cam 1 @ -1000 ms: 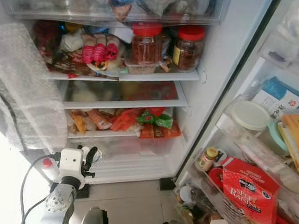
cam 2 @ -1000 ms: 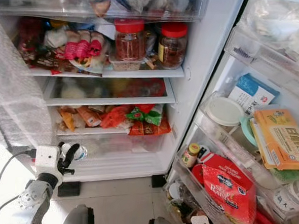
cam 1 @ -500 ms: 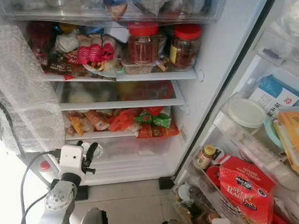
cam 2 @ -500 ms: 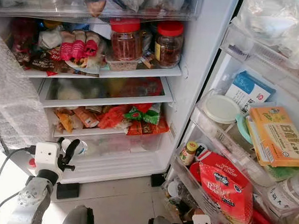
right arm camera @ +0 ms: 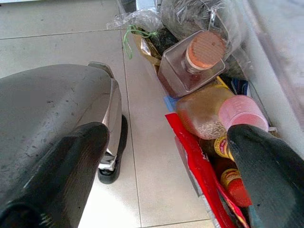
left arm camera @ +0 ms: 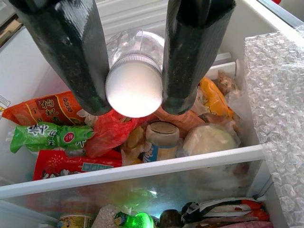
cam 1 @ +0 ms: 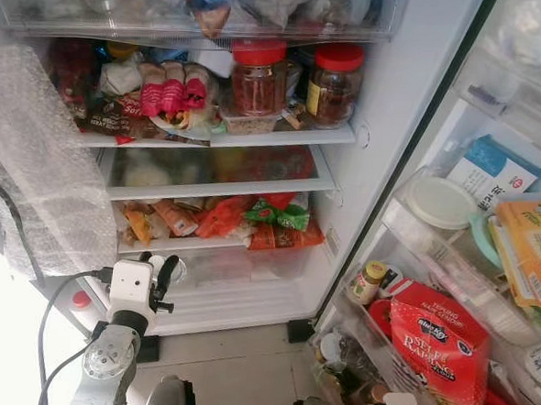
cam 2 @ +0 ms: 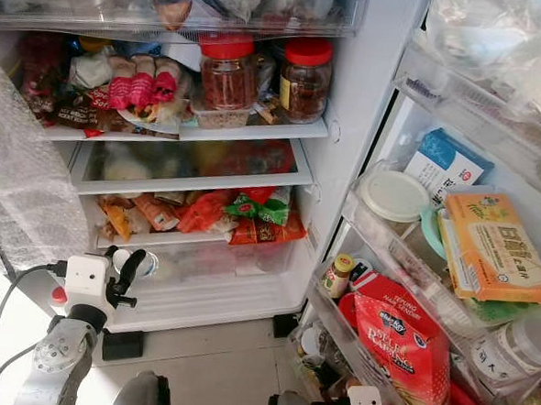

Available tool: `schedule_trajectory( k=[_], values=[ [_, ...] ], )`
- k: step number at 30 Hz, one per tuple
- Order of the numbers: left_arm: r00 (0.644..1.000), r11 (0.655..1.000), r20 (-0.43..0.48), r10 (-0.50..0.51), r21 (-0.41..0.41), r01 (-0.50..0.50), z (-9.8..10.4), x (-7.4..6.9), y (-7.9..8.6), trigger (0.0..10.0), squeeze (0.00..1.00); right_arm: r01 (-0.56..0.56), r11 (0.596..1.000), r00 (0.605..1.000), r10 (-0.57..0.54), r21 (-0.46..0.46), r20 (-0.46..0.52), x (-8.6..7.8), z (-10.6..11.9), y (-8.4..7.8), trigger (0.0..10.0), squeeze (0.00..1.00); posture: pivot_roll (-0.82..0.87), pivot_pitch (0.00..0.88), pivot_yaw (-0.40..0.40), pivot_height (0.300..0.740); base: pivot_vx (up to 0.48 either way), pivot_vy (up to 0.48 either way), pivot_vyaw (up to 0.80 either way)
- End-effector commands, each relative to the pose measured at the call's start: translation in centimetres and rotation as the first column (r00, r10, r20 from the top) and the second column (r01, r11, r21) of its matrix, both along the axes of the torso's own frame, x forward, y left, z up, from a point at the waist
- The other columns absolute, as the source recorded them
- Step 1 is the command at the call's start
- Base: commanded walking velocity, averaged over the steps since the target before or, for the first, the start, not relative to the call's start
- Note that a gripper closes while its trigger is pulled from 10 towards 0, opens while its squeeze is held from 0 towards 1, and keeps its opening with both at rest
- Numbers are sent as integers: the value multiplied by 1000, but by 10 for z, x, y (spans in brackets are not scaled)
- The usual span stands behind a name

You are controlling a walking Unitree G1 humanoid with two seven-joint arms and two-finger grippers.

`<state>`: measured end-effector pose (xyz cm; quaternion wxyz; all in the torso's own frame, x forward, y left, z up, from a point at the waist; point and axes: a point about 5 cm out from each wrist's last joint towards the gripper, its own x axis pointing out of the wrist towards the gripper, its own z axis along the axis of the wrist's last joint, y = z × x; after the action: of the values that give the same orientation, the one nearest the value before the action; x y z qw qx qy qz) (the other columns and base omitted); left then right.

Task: Restocking fridge

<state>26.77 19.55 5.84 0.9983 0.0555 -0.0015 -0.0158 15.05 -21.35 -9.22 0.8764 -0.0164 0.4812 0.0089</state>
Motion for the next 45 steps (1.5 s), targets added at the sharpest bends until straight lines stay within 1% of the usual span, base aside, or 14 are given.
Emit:
schedule_trajectory(
  k=[1,15,30,45],
  values=[
    [999,1000,29,-13,14,12,6,3,-1,10000,0,-1,1000,1000,0,31,17,2,0,7,10000,0,-95,78,-28,648,0,0,0],
    [998,999,49,-31,29,29,10,4,-6,10000,0,2,999,1000,-3,35,27,3,0,7,10000,0,-93,84,-29,648,0,0,0],
    [995,998,79,-57,14,56,18,8,-12,10000,0,-1,999,1000,1,41,22,3,0,8,10000,0,-92,83,-29,648,0,0,0],
    [995,998,85,-59,18,58,21,10,-9,10000,0,-15,998,1000,14,60,14,3,0,10,10000,0,-94,77,-27,648,0,0,0]
  ],
)
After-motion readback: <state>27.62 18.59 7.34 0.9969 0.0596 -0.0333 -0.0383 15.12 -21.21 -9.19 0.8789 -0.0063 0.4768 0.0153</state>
